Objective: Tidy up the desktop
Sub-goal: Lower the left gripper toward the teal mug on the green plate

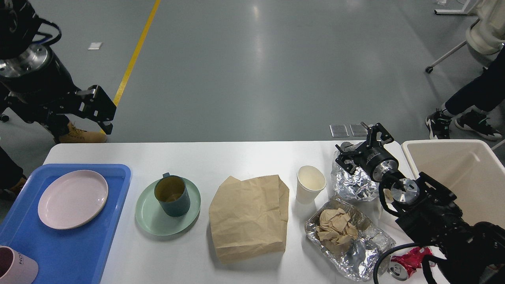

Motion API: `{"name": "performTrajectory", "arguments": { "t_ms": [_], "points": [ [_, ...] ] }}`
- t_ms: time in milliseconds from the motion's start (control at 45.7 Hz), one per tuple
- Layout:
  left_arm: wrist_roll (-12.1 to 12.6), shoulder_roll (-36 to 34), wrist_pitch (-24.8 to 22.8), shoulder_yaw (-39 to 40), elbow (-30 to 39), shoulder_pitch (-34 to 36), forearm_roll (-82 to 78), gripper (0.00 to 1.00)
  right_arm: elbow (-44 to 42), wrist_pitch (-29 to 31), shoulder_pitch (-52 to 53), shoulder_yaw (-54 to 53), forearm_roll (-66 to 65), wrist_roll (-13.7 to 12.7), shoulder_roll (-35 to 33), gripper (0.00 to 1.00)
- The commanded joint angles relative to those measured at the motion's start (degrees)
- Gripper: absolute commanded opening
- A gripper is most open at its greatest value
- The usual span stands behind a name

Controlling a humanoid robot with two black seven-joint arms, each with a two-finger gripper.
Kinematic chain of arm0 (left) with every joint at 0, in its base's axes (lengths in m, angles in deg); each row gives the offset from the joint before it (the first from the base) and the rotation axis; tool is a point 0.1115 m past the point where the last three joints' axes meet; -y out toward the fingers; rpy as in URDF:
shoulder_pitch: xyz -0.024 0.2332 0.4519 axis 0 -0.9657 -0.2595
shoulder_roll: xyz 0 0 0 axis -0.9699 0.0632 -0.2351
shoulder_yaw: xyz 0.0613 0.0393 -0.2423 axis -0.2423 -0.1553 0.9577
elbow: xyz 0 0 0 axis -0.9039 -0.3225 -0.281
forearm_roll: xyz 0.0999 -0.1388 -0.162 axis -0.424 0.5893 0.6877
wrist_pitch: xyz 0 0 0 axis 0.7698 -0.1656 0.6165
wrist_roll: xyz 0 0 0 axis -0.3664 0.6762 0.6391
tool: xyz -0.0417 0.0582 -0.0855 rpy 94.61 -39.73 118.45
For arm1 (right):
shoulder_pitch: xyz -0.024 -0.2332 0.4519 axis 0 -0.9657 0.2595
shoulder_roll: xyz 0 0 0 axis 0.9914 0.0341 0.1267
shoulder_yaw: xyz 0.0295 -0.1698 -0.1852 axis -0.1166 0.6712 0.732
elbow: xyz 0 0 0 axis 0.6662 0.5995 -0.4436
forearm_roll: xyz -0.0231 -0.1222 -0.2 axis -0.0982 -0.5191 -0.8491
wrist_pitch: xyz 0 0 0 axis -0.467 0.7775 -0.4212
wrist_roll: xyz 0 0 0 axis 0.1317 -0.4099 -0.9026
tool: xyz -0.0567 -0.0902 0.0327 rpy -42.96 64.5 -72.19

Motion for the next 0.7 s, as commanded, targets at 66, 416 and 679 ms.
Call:
{"name": "performTrajectory", "arguments": {
  "t_ms": [66, 416, 679],
  "points": [
    [0.11, -1.78, -0.01, -1.77, -0.02, -7.68, 5.1, 0.91, 0.0, 0.0, 0.0, 0.0, -0.01, 0.0, -0.01, 1.0],
    [0.64, -1.08, 9.28, -1.51, -3.36, -20.87, 8.71, 0.92, 0.0, 0.0, 0.0, 0.0, -0.01, 0.0, -0.01, 1.0],
    [7.22, -0.9, 18.24, 0.86, -6.52, -24.75, 8.79, 0.93, 0.0, 0.0, 0.0, 0.0, -0.01, 0.0, -0.01, 1.0]
  ]
}}
